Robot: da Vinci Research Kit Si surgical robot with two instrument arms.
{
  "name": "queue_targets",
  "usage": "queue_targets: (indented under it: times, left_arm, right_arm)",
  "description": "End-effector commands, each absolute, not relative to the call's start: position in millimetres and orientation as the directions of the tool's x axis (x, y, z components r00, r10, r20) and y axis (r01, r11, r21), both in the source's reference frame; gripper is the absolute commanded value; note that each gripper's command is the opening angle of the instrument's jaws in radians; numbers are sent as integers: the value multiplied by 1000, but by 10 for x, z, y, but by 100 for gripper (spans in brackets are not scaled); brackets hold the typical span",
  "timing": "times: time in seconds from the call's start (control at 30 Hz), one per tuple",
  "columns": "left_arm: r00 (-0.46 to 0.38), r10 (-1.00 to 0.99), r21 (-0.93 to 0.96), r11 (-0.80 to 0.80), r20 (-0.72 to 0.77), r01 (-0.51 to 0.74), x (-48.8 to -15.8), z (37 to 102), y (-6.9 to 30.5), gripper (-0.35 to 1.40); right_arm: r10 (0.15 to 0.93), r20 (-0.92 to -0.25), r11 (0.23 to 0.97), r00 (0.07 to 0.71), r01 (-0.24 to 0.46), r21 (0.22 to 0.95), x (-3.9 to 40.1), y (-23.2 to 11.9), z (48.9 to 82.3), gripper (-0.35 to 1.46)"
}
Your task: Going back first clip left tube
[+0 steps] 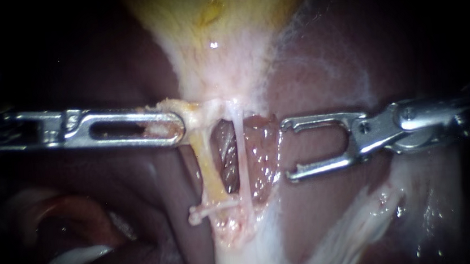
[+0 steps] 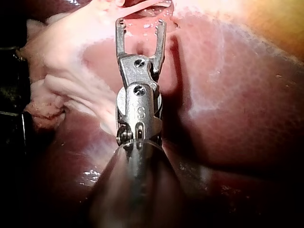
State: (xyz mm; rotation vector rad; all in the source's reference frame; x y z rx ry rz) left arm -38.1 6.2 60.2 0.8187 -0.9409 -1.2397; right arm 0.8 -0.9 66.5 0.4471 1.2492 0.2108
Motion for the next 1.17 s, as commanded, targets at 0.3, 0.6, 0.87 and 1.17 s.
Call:
queue_targets:
  times: [0.3,0.6,0.87,1.17]
  left_arm:
    - [67,-987,902,159,144,402,-389,630,67,-35]
    - [71,-986,895,168,152,414,-413,666,70,-35]
    - [81,-985,894,170,150,415,-426,676,68,-35]
    - [82,-985,894,171,150,415,-425,676,69,-35]
  right_arm:
    - [392,-866,896,312,86,436,8,-10,665,50]
    - [386,-868,897,311,92,432,7,-11,664,50]
    - [387,-869,896,309,98,434,7,-11,664,50]
    - [387,-869,896,309,98,434,8,-11,662,50]
